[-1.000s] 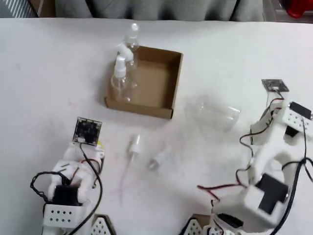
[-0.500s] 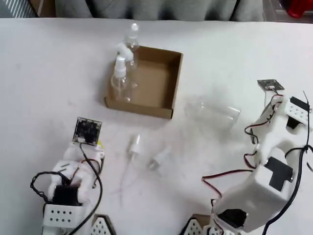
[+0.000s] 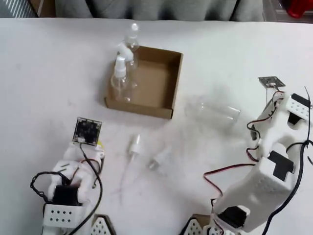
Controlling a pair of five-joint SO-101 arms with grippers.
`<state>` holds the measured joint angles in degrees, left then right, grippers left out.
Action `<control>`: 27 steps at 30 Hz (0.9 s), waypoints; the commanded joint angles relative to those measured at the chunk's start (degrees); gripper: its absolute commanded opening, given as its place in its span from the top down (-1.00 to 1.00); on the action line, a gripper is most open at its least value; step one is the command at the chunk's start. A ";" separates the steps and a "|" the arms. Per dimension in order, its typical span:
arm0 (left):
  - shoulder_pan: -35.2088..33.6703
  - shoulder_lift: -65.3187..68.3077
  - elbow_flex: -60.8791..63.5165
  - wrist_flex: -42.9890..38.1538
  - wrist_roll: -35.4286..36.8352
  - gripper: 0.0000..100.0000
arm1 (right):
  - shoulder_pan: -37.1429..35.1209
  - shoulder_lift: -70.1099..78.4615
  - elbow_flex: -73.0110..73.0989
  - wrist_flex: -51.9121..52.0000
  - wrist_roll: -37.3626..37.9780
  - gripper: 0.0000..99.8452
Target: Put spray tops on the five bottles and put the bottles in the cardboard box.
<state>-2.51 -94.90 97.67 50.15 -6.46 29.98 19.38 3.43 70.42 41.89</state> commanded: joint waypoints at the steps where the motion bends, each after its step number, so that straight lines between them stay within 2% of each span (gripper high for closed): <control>1: -0.22 -1.36 -0.26 -0.70 -0.70 0.95 | 0.40 -1.19 -4.40 -0.04 0.35 0.89; 6: -0.31 -1.36 -0.26 -0.70 -0.70 0.95 | 0.57 -4.88 -5.89 9.27 0.18 0.97; 12: -0.22 -1.36 -0.26 -0.53 -0.70 0.95 | 0.57 -10.51 -5.80 20.53 -0.09 0.97; 17: -0.48 -1.36 -0.26 -0.53 -0.70 0.95 | 0.13 -14.90 -5.71 26.95 -10.90 0.97; 21: -0.57 -1.36 -0.26 -0.44 -0.70 0.95 | -0.66 -20.70 -0.35 27.30 -16.79 0.97; 25: -0.57 -1.36 -0.26 -0.26 -0.70 0.95 | -5.14 -30.29 10.29 23.25 -17.93 0.97; 27: -0.57 -1.36 -0.53 -0.26 -0.70 0.95 | -7.43 -35.65 15.74 19.82 -21.89 0.97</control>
<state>-2.51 -94.90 97.67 50.15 -6.46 25.76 -7.52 14.07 93.80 24.04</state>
